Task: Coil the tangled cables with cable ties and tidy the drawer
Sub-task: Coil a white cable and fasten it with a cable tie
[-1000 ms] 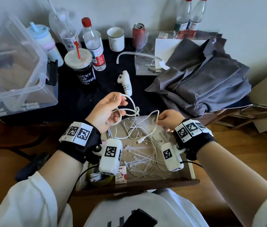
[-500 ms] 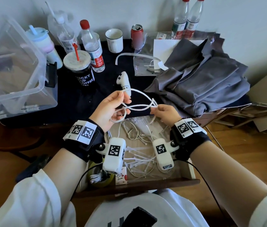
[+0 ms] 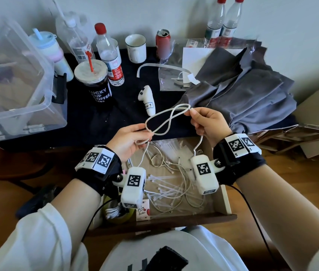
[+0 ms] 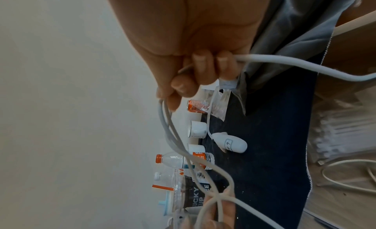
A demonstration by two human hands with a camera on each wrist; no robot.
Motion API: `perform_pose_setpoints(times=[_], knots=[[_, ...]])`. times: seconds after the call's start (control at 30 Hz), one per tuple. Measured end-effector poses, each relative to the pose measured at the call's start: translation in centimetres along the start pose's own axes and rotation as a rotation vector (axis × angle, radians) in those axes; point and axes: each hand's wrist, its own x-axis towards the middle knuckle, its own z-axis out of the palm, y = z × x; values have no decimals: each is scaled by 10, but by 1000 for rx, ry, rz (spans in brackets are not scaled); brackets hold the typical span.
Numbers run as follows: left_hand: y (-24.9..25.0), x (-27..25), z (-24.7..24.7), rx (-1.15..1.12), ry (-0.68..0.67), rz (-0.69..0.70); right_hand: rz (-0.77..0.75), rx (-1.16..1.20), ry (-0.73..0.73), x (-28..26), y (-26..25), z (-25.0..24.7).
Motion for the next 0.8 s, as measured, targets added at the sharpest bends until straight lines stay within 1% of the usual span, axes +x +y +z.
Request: perform_pose_setpoints(times=[0.17,0.27,0.33,0.4,0.5,0.63,0.8], knots=[[-6,5,-9,57,54,1,26,45,40,-1,-4,-3],[-11,8,-18,81,126,5,10,83,123,-1,-7,-7],[-15,9,-25,69,190,-2,12,168,188,0,-9,-13],[-19,11,-34,35,231,-26,16,229,216,3,-11,-19],[-24,12,-38,-14,244,-66,18,202,201,5,-10,-22],[-25,14,-35,-31,260,-69,22,186,183,4,-8,-19],[-33,16,-37,66,274,-153,-8,259,187,3,-13,-17]])
